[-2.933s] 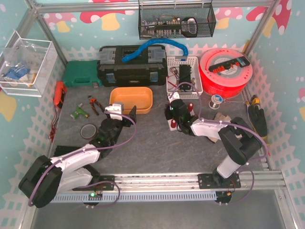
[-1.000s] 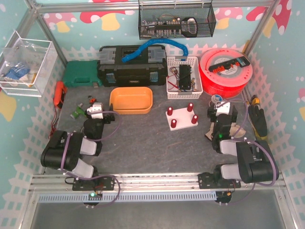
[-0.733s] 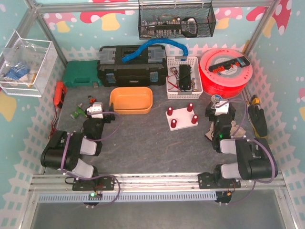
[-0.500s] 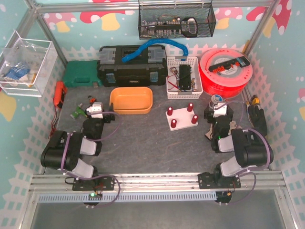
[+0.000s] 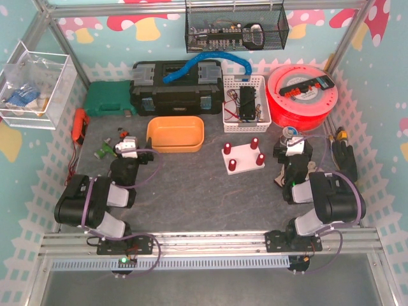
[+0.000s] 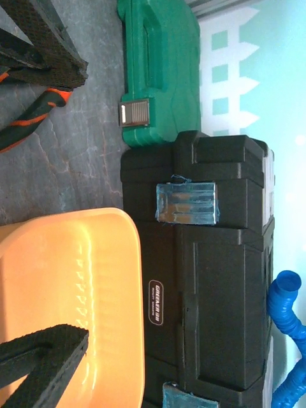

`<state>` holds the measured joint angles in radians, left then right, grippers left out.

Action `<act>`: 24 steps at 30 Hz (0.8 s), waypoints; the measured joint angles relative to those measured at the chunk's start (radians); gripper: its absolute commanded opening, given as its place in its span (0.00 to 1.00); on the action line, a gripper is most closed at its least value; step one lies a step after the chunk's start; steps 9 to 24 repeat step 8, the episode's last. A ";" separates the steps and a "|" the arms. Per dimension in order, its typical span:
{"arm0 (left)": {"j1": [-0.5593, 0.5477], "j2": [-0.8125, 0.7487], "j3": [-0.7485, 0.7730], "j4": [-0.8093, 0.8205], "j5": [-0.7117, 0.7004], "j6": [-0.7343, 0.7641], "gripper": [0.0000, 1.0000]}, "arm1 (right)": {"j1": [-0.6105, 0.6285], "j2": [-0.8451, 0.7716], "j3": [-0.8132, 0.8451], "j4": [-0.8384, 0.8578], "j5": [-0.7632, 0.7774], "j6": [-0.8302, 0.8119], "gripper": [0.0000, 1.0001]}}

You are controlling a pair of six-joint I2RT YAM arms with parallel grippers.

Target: Install the large spring

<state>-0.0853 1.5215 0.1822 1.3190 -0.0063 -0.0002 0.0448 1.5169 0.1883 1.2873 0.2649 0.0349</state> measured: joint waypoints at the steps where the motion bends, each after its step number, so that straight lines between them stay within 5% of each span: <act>1: 0.001 0.000 0.000 -0.001 0.001 0.000 0.99 | 0.000 0.000 0.000 0.000 0.000 0.000 0.99; 24: 0.019 0.000 0.012 -0.011 0.026 -0.015 0.99 | 0.000 0.000 0.000 0.000 0.000 0.000 0.99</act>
